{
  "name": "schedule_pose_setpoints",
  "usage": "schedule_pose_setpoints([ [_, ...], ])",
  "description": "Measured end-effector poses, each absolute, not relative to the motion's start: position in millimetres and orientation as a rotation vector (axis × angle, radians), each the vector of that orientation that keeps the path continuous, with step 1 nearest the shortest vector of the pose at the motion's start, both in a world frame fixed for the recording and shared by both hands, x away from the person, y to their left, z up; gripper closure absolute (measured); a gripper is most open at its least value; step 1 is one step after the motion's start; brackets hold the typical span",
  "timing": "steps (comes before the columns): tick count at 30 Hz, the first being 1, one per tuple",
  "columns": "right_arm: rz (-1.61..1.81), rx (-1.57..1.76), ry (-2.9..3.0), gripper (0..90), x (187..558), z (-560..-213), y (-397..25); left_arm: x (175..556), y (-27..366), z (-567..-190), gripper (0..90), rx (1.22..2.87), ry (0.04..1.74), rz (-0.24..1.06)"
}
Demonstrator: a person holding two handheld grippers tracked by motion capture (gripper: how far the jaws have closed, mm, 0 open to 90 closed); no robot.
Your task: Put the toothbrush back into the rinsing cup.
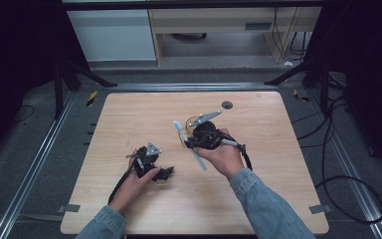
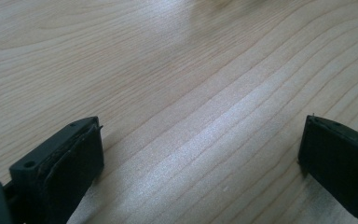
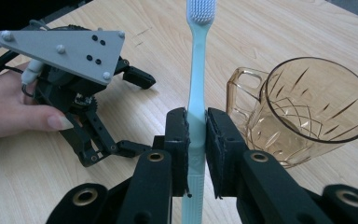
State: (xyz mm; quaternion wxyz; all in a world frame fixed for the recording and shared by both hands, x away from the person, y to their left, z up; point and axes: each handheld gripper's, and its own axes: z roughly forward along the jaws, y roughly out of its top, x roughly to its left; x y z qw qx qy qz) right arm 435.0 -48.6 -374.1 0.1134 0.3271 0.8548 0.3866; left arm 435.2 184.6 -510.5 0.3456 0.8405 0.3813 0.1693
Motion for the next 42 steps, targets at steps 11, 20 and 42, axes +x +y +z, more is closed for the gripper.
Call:
schedule_pose_setpoints([
  [11,1.174,0.958,2.461,79.2,436.6,-373.9,-46.0,435.1,184.6,-510.5,0.0,2.182,0.990,0.441],
  [20,1.237,0.946,2.424,79.2,435.8,-373.2,-38.8,435.2,184.7,-510.4,0.0,2.182,0.989,0.439],
  [42,1.369,0.943,2.277,79.2,438.5,-370.2,-24.8,435.2,184.7,-510.4,0.0,2.182,0.990,0.439],
])
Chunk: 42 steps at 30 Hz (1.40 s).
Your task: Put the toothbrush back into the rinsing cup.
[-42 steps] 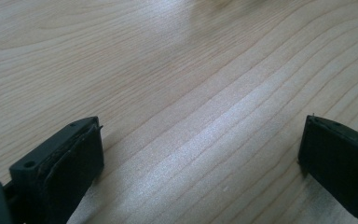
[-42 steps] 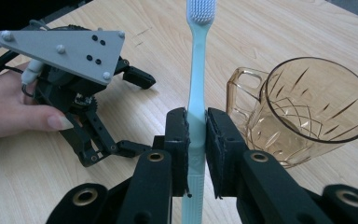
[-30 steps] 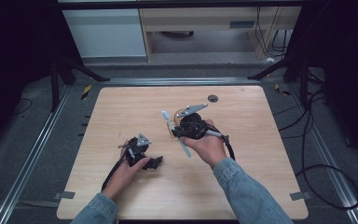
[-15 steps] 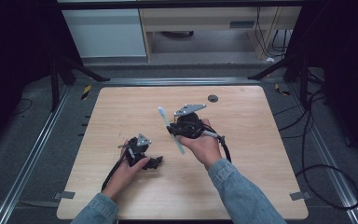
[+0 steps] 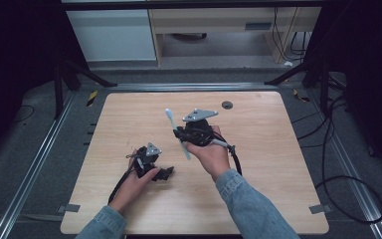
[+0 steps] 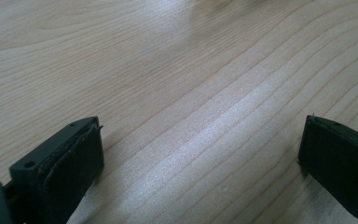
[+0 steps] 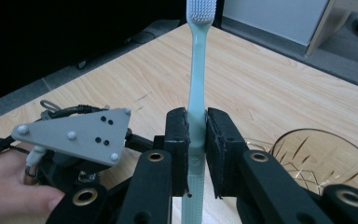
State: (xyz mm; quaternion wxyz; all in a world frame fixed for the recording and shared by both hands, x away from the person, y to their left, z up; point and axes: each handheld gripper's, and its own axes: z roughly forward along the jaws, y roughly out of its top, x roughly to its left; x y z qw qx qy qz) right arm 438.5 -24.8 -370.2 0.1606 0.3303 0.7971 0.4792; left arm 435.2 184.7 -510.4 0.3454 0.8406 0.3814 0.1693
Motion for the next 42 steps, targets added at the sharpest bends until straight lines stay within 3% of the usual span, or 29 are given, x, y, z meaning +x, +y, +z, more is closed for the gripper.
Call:
schedule_pose_setpoints([
  [42,1.487,0.991,1.927,79.2,441.7,-352.7,-8.5,435.4,185.1,-510.1,0.0,2.191,0.985,0.440],
])
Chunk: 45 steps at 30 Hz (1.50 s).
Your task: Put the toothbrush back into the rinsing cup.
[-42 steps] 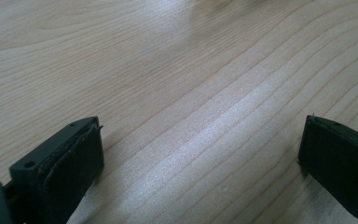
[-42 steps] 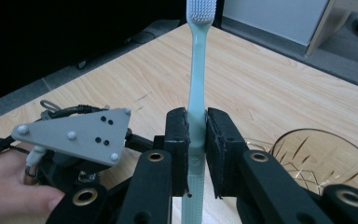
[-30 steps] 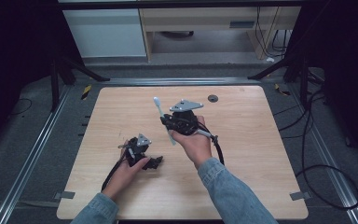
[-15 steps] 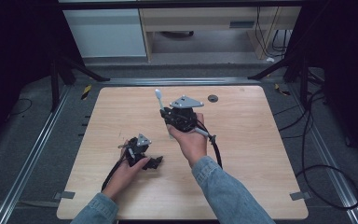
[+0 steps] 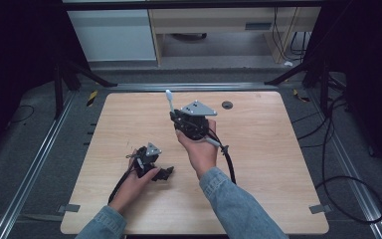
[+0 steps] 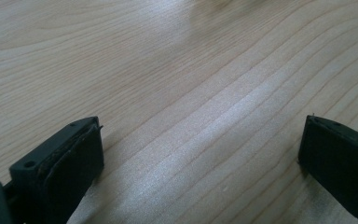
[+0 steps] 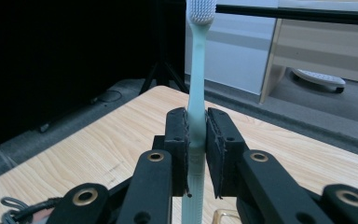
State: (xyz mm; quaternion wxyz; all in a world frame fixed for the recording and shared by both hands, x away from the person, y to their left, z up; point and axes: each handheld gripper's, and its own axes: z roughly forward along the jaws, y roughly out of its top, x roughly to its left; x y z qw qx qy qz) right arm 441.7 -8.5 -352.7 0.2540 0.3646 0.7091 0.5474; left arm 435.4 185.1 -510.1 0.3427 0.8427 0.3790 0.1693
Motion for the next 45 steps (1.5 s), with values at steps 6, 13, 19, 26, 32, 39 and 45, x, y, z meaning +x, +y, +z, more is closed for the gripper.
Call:
schedule_pose_setpoints([
  [6,1.505,0.994,1.911,79.2,442.8,-350.4,-8.5,435.3,184.9,-510.2,0.0,2.188,0.987,0.441],
  [13,1.499,0.994,1.915,79.2,444.1,-351.6,-7.6,435.4,184.9,-510.2,0.0,2.188,0.987,0.441],
  [19,1.506,0.987,1.912,79.2,443.9,-351.7,-6.5,435.3,185.0,-510.1,0.0,2.189,0.987,0.441],
  [26,1.530,0.986,1.892,79.2,445.5,-351.8,-8.9,435.4,185.0,-510.2,0.0,2.187,0.987,0.440],
  [32,1.549,0.993,1.869,79.2,445.8,-351.9,-8.6,435.3,184.9,-510.2,0.0,2.186,0.988,0.440],
  [39,1.536,0.978,1.864,79.2,452.2,-359.6,-4.8,435.3,184.8,-510.4,0.0,2.184,0.988,0.443],
  [45,1.549,0.970,1.843,79.2,457.6,-364.4,-3.2,435.3,184.8,-510.4,0.0,2.184,0.988,0.443],
])
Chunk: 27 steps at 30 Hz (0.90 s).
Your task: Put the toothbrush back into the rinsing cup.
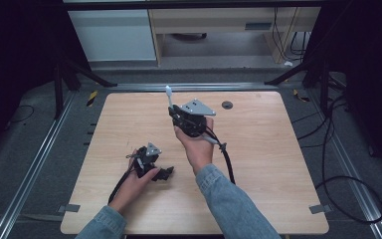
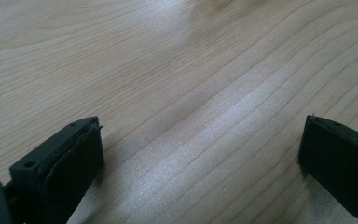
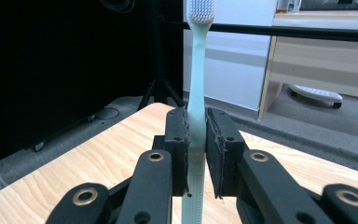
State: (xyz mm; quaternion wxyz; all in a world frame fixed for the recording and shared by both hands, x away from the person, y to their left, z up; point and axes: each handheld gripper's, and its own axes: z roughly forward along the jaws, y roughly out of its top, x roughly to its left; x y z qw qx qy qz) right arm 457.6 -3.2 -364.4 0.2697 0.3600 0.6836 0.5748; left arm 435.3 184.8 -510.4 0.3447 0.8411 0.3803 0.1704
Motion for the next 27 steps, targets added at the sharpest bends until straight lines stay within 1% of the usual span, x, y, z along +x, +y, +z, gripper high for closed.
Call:
schedule_pose_setpoints([
  [8,1.547,0.975,1.822,79.2,462.0,-370.8,-2.2,435.3,184.8,-510.4,0.0,2.184,0.987,0.443],
  [27,1.560,0.978,1.797,79.2,464.6,-373.8,-1.8,435.3,184.7,-510.4,0.0,2.183,0.988,0.442],
])
